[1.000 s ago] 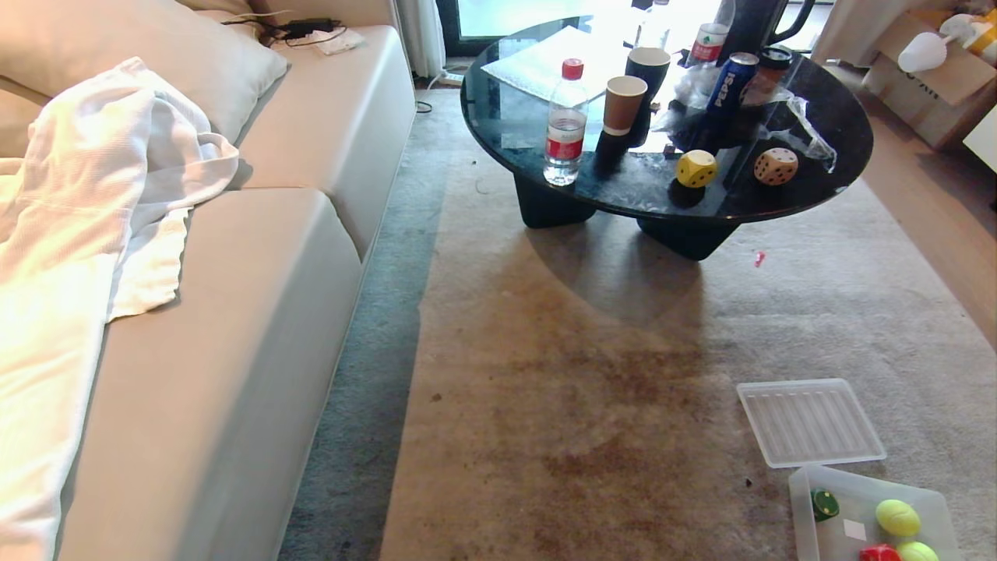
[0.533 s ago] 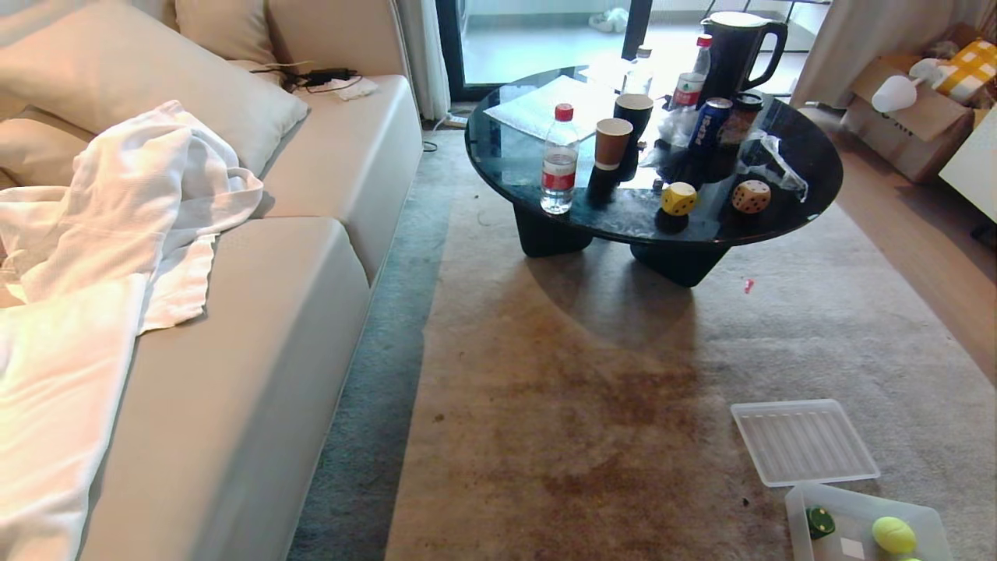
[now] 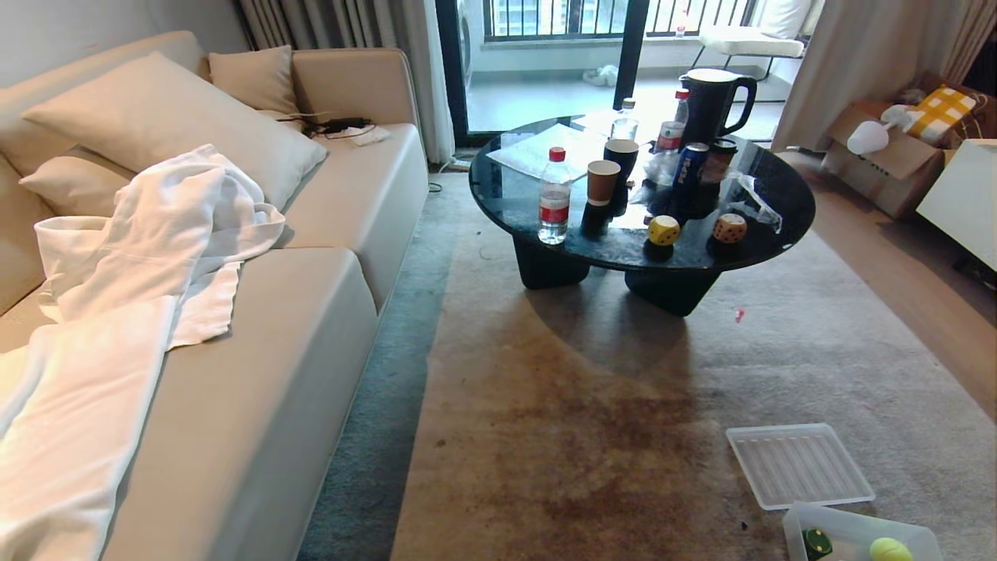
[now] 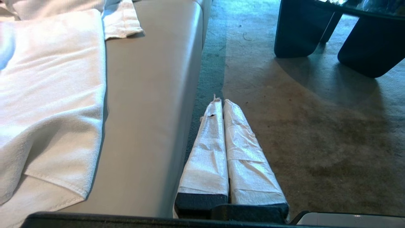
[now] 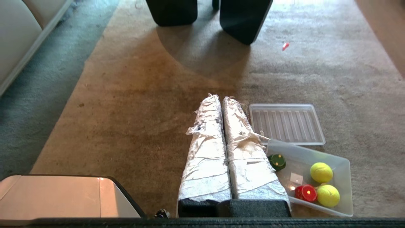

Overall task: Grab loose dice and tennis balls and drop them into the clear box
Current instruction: Pick up toys out of the box

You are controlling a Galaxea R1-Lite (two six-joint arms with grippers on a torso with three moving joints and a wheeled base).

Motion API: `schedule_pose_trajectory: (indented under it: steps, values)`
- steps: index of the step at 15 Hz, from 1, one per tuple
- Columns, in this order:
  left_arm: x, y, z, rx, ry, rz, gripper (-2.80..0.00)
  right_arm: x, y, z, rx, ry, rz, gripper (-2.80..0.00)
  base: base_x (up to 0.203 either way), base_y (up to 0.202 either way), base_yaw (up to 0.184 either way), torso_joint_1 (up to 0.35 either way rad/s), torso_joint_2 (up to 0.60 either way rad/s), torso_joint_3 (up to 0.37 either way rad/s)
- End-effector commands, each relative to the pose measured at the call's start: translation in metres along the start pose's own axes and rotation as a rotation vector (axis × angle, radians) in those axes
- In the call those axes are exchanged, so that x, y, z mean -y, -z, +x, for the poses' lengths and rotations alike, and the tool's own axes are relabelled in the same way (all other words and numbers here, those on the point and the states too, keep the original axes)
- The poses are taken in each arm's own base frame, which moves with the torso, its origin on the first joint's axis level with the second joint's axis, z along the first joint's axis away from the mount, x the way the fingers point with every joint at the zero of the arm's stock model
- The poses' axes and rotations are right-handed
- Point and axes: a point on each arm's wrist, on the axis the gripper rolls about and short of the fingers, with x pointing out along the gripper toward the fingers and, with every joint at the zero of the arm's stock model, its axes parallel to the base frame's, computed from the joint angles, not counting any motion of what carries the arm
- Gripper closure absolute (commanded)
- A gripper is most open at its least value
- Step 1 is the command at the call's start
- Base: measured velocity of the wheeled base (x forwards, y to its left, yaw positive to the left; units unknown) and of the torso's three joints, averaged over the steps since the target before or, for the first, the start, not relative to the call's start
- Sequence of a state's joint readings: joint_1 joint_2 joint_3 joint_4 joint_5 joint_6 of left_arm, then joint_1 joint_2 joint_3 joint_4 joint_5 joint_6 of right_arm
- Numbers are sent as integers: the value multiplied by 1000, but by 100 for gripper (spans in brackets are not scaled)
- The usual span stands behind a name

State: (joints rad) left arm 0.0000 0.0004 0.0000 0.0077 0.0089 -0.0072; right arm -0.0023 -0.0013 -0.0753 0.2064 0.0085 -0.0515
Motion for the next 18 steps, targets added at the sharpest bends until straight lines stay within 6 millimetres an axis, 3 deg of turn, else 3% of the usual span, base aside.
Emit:
schedule_pose_trajectory:
  steps: [1,10,18]
  values:
    - [0,0,0,0,0,0,0,0,0,0,-2,-2,-1,0,0,0,0,-1,3,199]
    - [0,0,0,0,0,0,0,0,0,0,-2,-2,-1,0,0,0,0,2,4,190]
    - [0,0,0,0,0,1,0,0,0,0,-1,-2,-1,0,0,0,0,0,0,13]
